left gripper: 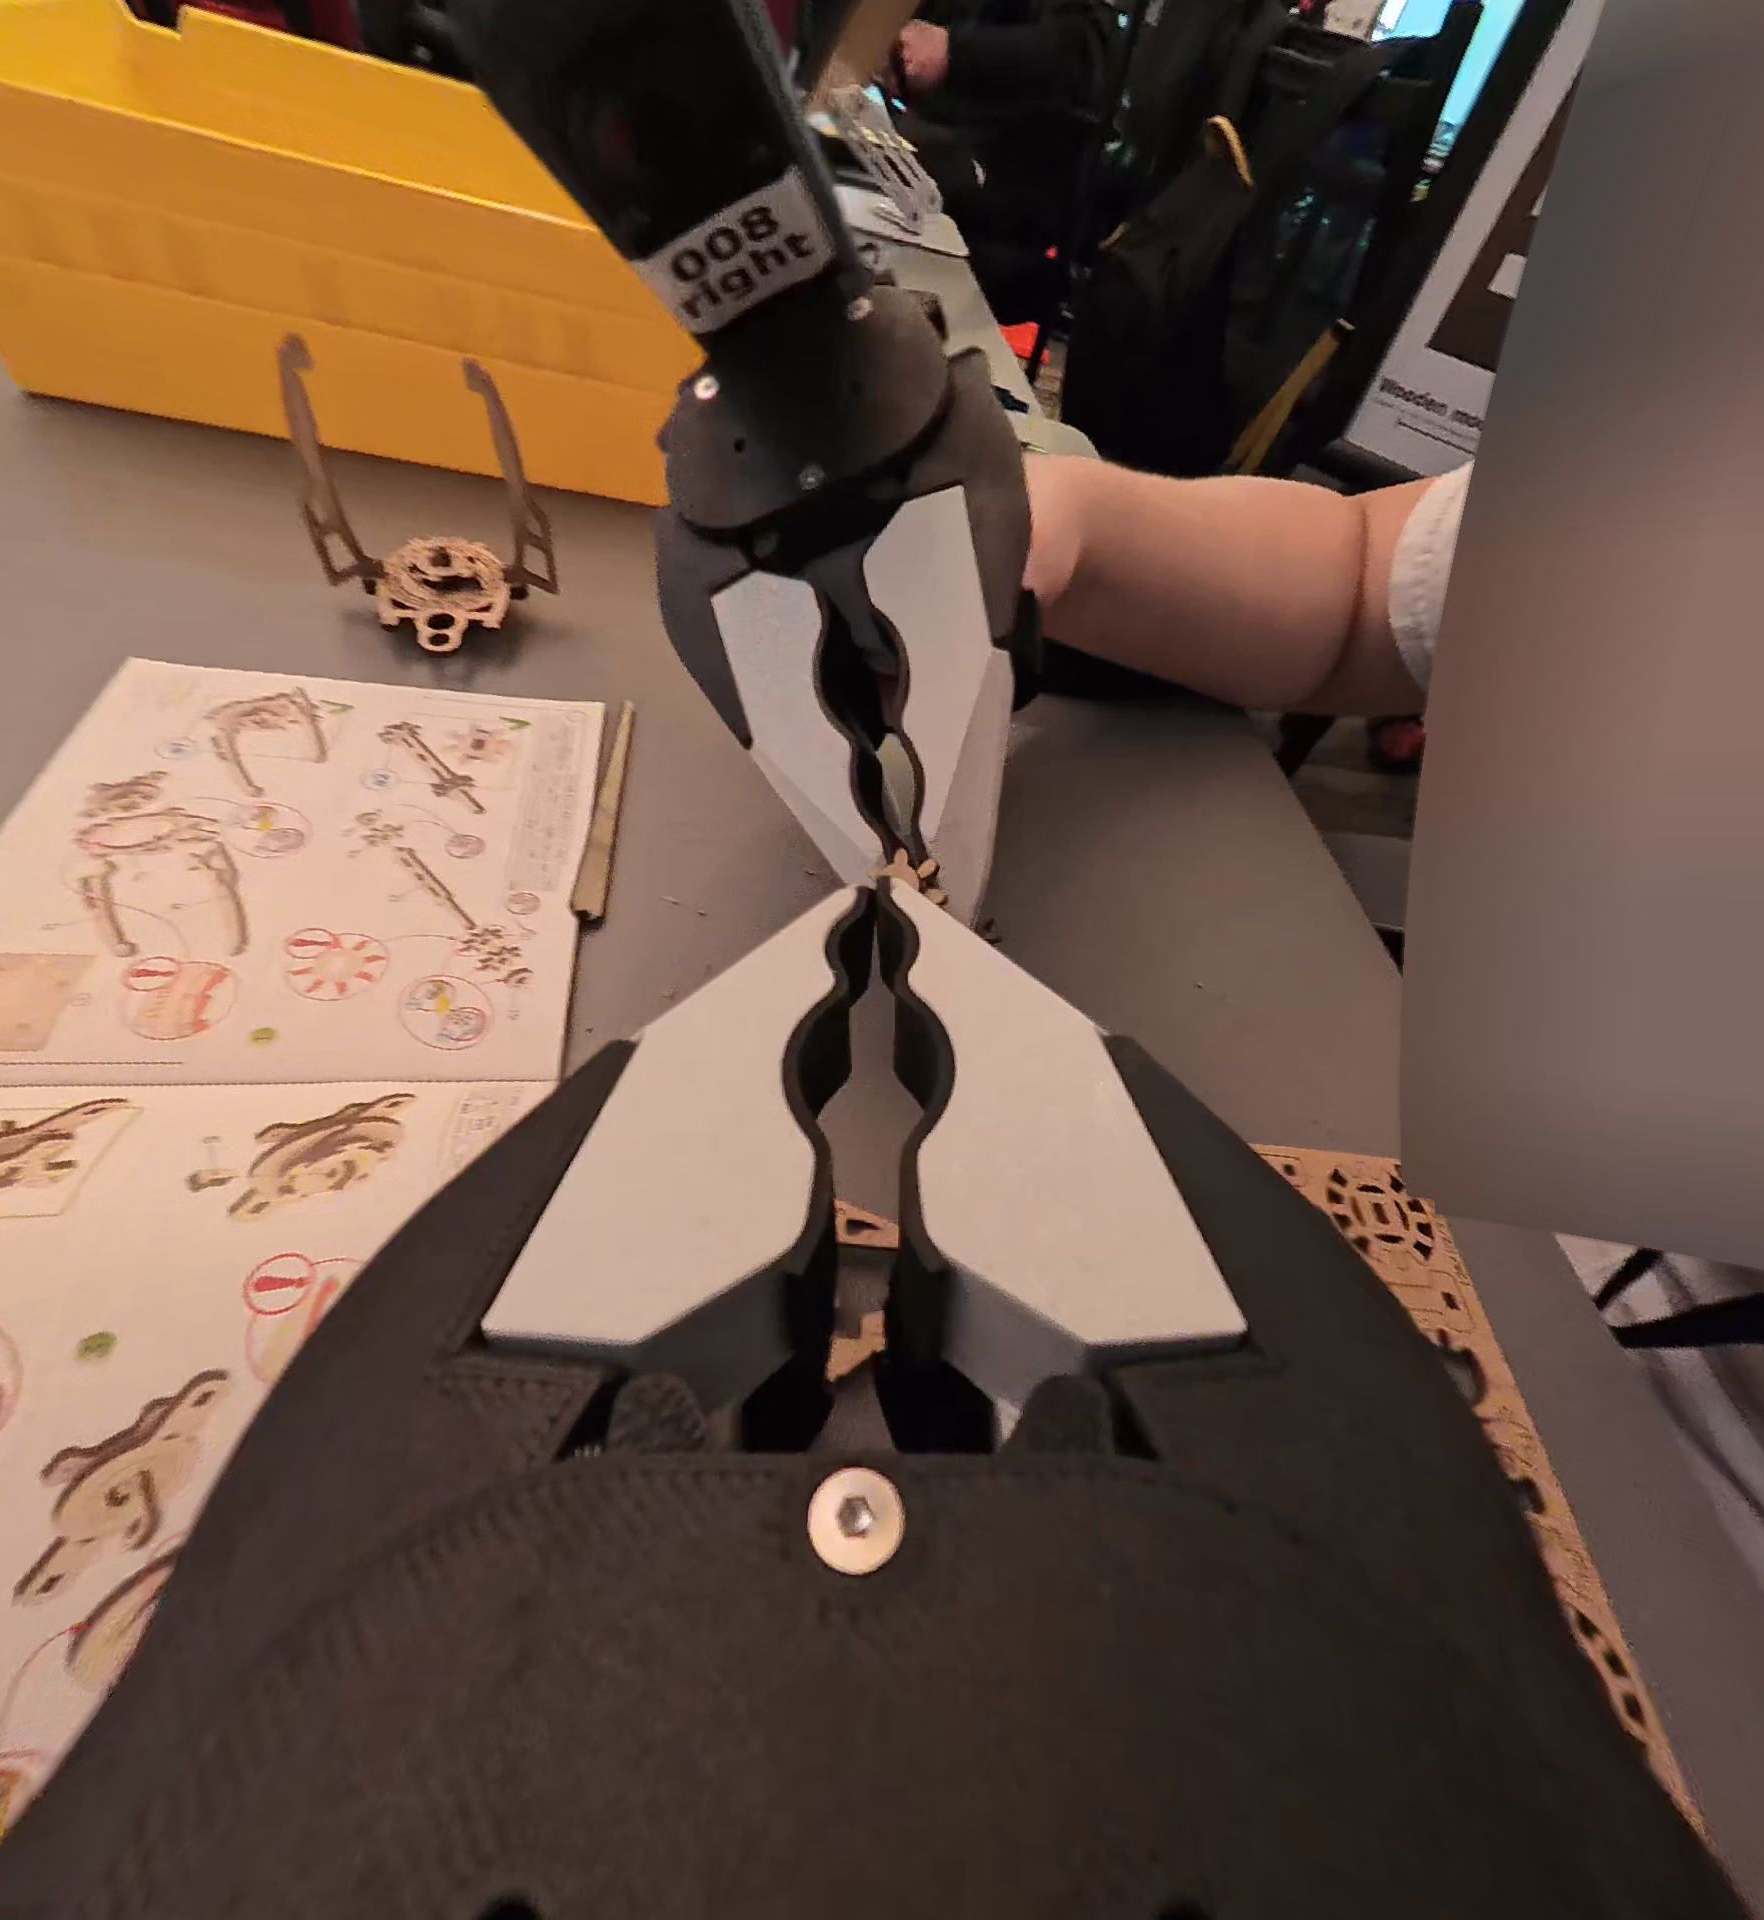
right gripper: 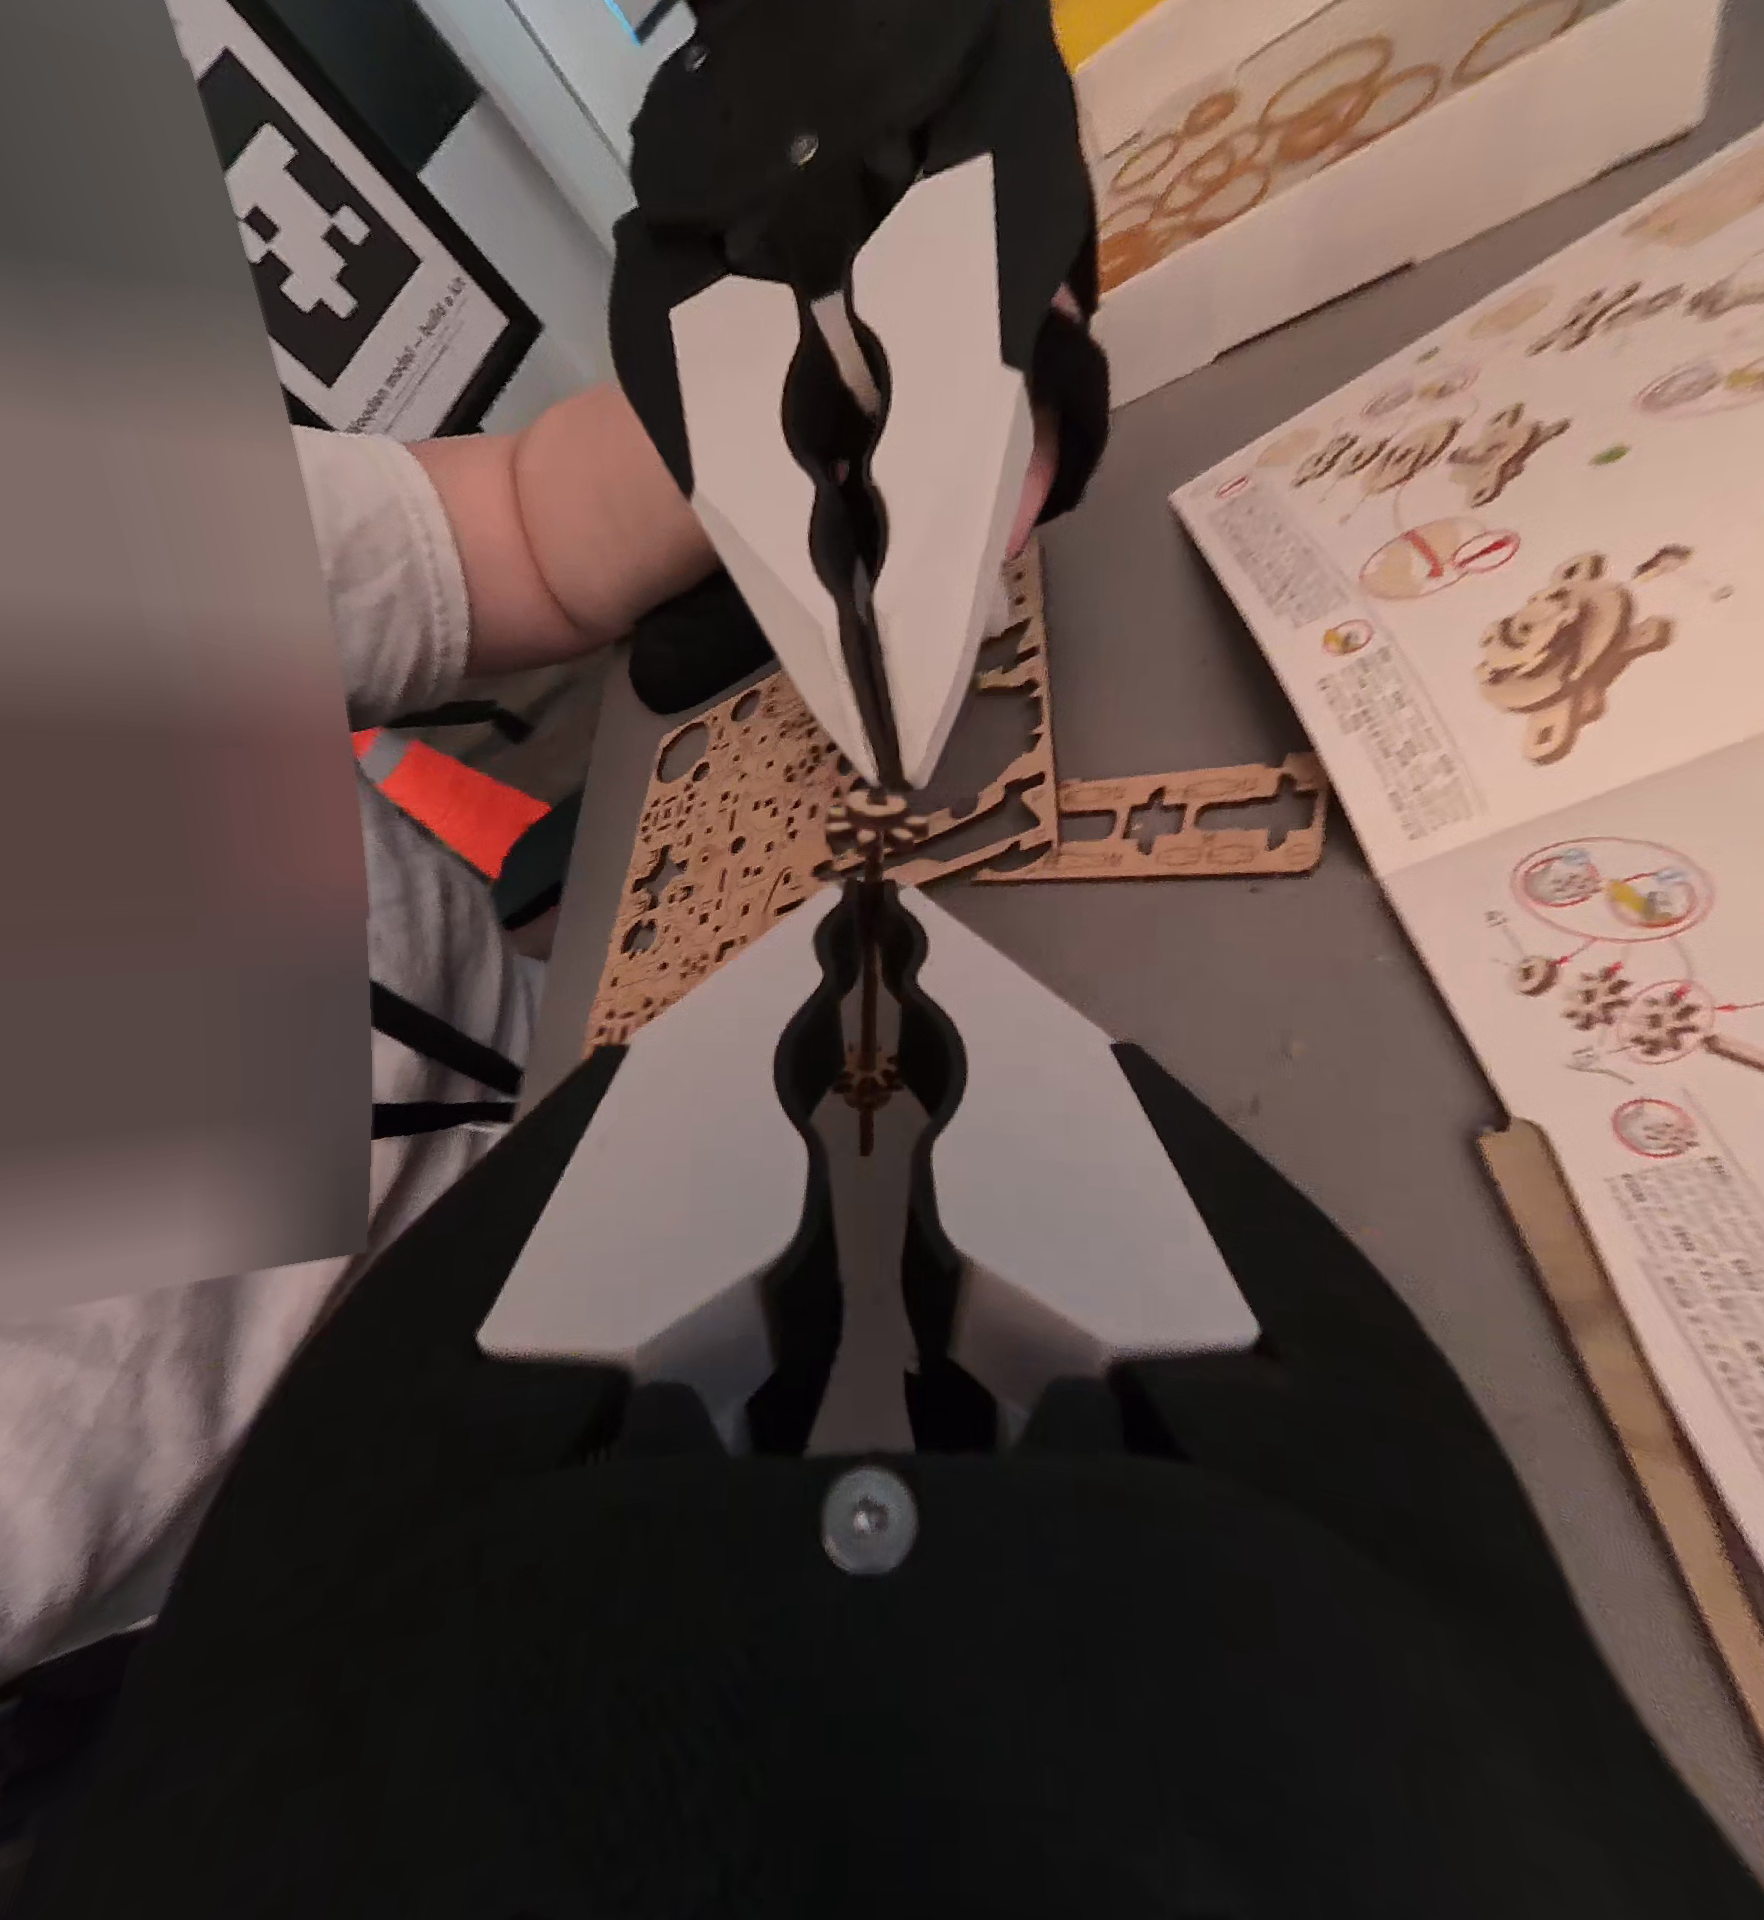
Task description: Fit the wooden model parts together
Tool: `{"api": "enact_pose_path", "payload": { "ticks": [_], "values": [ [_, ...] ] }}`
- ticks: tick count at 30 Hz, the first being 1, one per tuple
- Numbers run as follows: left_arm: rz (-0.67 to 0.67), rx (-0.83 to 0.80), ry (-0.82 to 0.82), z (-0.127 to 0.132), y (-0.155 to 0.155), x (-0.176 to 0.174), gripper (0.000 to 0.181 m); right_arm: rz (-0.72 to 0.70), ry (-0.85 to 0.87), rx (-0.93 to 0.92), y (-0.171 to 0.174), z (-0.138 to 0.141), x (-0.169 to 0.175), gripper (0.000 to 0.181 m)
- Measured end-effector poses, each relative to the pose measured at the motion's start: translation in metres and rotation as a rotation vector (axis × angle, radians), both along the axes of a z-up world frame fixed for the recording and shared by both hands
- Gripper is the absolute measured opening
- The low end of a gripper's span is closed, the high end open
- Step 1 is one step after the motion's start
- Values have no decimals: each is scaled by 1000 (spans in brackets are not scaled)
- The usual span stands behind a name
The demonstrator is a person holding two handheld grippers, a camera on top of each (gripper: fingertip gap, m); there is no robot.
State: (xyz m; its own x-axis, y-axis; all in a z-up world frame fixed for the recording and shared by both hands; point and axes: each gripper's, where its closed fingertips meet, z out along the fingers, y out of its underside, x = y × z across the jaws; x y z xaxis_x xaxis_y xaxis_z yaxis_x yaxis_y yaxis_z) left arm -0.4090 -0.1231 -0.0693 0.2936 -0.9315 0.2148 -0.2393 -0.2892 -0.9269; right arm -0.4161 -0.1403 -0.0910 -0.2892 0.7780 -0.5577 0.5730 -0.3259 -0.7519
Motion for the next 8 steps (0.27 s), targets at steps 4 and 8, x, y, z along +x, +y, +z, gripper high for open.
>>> {"api": "enact_pose_path", "payload": {
  "ticks": [4,8],
  "values": [
    [-75,-92,-23,-4,-11,5,0,79,-41,-120,-13,-2,6,0],
    [-104,-138,-31,-6,-16,8,0,134,-56,-224,-22,-2,9,0]
  ]
}}
